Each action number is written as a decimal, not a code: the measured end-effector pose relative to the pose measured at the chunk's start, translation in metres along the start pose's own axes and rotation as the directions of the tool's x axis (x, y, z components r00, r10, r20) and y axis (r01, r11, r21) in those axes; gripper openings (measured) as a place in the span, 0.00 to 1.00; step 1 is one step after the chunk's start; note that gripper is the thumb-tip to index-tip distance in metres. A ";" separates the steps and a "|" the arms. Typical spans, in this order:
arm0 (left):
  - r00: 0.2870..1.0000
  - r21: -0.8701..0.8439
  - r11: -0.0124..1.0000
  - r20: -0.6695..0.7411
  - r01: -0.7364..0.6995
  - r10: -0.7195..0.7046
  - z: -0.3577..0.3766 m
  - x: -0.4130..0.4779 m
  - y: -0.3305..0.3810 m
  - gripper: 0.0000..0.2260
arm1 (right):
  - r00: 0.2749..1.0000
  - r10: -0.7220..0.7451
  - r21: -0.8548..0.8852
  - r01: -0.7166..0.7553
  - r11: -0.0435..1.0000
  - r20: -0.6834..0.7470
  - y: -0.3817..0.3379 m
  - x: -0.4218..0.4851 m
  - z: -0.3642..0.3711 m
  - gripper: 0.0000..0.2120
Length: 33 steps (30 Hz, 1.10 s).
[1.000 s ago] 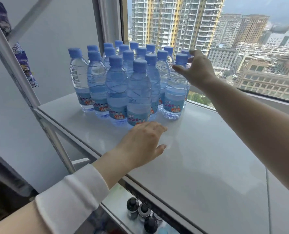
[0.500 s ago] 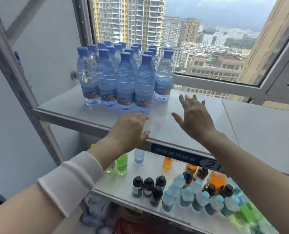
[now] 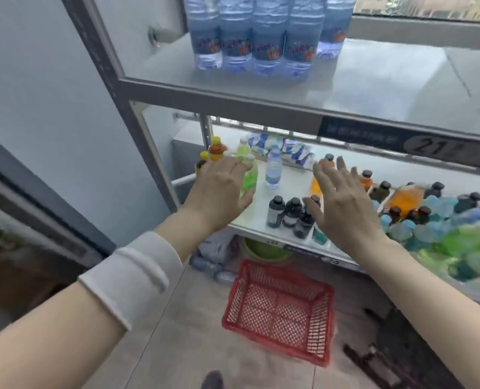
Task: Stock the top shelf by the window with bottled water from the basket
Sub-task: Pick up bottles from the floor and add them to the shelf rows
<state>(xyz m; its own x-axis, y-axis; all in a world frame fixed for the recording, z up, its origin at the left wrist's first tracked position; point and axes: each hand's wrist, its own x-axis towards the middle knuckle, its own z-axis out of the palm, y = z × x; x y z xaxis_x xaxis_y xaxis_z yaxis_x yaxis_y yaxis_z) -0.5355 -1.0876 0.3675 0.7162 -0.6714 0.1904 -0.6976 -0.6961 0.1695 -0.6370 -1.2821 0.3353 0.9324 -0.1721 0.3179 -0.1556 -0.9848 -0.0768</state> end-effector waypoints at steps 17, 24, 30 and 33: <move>0.931 -0.092 0.979 0.336 0.183 -0.142 0.083 -0.169 -0.259 0.22 | 0.938 0.102 0.016 -0.114 0.993 0.331 -0.262 -0.083 0.173 0.32; 0.836 -0.055 0.976 0.528 0.212 -0.152 0.167 -0.165 -0.300 0.22 | 0.835 0.173 -0.022 -0.190 0.982 0.522 -0.257 -0.081 0.253 0.37; 0.718 -0.011 0.962 0.668 0.273 -0.196 0.268 -0.156 -0.337 0.22 | 0.680 0.141 -0.031 -0.172 0.985 0.719 -0.249 -0.076 0.367 0.43; 0.675 -0.016 0.956 0.712 0.294 -0.195 0.331 -0.148 -0.350 0.22 | 0.636 0.155 -0.036 -0.197 0.980 0.756 -0.243 -0.074 0.429 0.45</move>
<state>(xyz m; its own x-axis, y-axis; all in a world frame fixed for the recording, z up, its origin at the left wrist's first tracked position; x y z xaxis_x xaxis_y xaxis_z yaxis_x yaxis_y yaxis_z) -0.3908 -0.8284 -0.0402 0.6327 -0.4980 -0.5930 -0.4565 -0.8585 0.2339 -0.5280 -1.0203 -0.0750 0.8156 -0.2458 -0.5238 -0.3477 -0.9318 -0.1043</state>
